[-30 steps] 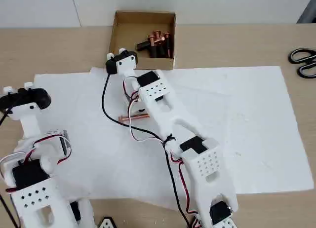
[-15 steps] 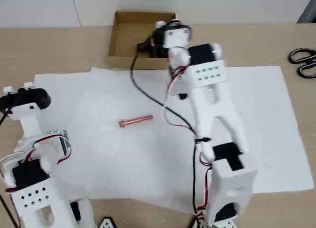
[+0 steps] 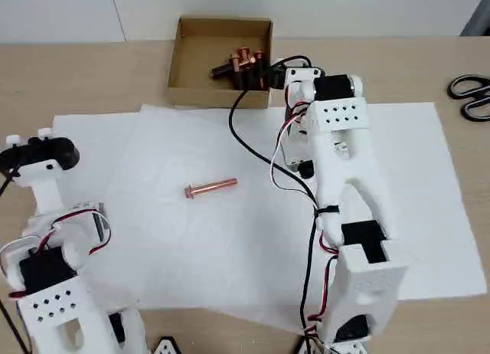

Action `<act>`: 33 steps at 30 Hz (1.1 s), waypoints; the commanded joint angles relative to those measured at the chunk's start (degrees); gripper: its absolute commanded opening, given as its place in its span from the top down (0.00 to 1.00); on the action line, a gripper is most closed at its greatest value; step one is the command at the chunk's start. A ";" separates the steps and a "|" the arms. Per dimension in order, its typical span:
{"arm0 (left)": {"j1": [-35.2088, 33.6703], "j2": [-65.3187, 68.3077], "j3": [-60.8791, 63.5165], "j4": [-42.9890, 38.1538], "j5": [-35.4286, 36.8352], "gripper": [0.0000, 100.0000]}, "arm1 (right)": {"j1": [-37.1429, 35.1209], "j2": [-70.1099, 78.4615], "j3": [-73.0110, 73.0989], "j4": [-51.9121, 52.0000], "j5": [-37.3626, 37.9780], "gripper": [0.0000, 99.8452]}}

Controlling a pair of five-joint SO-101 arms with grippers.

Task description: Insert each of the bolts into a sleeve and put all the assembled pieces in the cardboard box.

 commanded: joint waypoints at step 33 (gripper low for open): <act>0.44 -0.53 0.66 -1.05 0.09 0.85 | 1.63 -1.19 19.96 -19.56 -3.78 0.99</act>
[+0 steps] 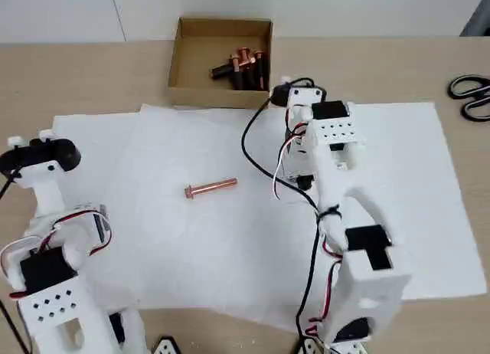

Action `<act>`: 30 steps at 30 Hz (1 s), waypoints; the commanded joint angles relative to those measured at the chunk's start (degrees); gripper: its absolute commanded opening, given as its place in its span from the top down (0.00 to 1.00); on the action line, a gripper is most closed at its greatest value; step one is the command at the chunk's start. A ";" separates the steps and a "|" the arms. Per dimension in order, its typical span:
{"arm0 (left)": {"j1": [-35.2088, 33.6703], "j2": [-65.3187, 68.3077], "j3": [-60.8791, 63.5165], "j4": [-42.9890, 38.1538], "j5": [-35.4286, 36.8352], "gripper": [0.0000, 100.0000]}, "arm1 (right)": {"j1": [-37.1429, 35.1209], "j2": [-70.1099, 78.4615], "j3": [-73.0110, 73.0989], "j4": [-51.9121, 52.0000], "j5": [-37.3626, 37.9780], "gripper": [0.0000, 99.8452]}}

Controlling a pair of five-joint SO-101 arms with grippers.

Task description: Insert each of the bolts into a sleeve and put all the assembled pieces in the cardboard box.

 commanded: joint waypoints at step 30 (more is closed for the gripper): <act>0.44 -0.53 -0.13 -0.97 0.09 0.85 | 0.57 3.38 -0.09 -0.40 -0.62 0.81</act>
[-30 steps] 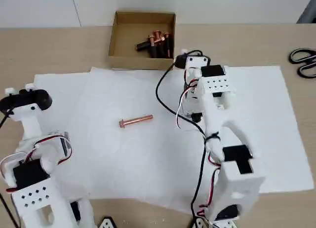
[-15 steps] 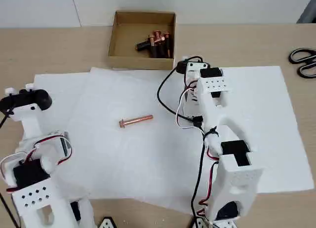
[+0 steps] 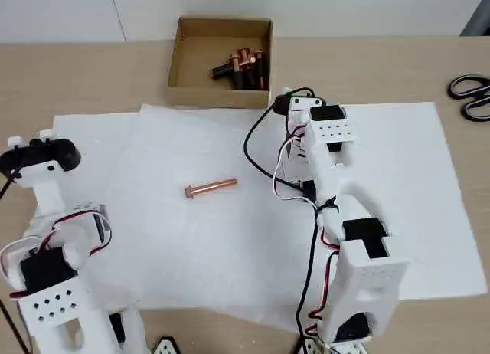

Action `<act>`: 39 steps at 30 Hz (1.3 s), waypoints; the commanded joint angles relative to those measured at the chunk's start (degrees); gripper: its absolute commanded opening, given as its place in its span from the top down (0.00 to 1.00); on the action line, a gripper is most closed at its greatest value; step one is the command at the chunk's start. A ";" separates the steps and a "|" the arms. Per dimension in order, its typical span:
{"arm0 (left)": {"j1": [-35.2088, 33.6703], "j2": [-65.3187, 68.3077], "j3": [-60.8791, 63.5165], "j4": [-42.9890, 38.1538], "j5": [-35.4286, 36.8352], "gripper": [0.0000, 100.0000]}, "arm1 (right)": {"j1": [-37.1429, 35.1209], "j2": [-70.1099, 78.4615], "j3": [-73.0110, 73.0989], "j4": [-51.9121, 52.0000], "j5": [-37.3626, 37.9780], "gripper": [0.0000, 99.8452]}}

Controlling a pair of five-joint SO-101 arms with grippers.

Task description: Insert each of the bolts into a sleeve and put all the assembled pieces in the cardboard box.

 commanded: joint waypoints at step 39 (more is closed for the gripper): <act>0.53 -0.26 -4.97 2.37 -0.18 0.85 | 0.48 -19.74 -0.53 4.79 1.32 1.00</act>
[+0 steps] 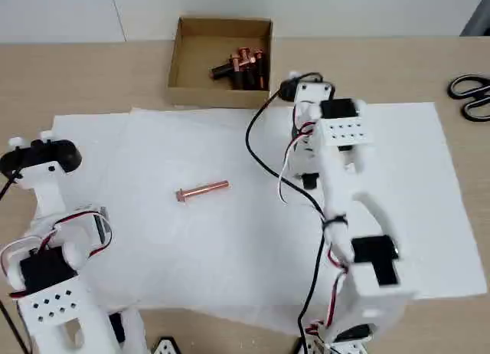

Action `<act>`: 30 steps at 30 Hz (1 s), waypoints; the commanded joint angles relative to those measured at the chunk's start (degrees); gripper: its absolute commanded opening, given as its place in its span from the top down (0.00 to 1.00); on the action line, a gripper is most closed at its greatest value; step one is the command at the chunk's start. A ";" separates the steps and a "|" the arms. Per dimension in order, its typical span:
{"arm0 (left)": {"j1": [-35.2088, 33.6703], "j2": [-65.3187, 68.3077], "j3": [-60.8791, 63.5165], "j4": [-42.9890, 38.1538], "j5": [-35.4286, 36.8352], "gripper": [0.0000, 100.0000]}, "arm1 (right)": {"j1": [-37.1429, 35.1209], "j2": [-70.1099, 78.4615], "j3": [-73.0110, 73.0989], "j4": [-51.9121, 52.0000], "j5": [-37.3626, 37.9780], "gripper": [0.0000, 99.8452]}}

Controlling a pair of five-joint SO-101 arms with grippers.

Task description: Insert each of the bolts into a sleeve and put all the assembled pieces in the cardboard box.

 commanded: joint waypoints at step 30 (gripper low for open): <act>40.26 57.76 -40.40 2.29 54.33 0.84 | 7.60 -16.13 -0.26 6.73 3.16 1.00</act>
